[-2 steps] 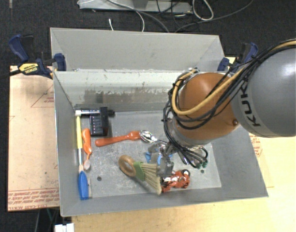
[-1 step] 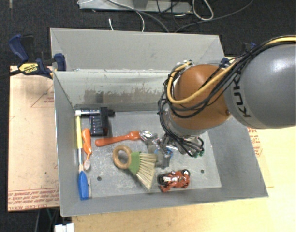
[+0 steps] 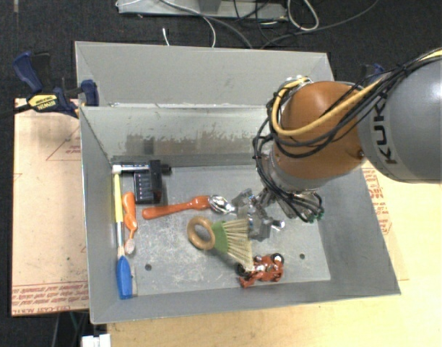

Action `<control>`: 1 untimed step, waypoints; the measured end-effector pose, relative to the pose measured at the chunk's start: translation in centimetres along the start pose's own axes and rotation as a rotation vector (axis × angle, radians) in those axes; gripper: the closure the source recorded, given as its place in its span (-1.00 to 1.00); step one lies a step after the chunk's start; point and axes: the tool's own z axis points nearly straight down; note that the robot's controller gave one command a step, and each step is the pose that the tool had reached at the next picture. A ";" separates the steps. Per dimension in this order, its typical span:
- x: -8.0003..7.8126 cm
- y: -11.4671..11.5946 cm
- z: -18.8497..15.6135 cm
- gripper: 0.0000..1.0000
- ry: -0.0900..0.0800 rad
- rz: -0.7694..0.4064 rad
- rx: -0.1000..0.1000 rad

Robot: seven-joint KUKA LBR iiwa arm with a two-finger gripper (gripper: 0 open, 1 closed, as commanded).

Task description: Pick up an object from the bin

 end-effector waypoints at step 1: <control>0.0 0.6 2.9 1.00 0.000 -0.173 -0.003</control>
Offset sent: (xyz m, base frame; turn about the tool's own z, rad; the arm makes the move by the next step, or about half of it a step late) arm 0.0342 0.0026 0.0914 -0.0368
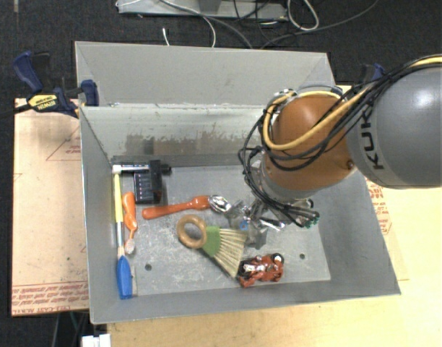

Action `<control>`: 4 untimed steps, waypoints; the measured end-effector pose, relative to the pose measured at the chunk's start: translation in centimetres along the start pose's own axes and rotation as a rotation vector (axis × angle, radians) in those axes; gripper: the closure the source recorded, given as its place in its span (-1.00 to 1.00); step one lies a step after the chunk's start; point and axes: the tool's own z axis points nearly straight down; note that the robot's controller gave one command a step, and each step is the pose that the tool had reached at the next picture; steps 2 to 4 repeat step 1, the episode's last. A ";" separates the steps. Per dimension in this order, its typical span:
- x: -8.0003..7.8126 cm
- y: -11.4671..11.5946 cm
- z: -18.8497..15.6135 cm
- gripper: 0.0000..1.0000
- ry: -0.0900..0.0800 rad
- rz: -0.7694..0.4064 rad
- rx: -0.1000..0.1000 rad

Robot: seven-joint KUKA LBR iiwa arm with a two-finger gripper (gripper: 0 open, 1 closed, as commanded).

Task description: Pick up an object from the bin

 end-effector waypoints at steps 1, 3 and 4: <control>-0.4 -0.3 -1.0 1.00 0.011 -0.068 -0.008; -0.4 -0.3 -1.0 1.00 0.011 -0.068 -0.008; -0.4 -0.3 -1.0 1.00 0.011 -0.068 -0.008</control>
Offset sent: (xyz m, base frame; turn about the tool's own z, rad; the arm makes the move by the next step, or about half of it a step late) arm 0.0042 0.0425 -0.0144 -0.1756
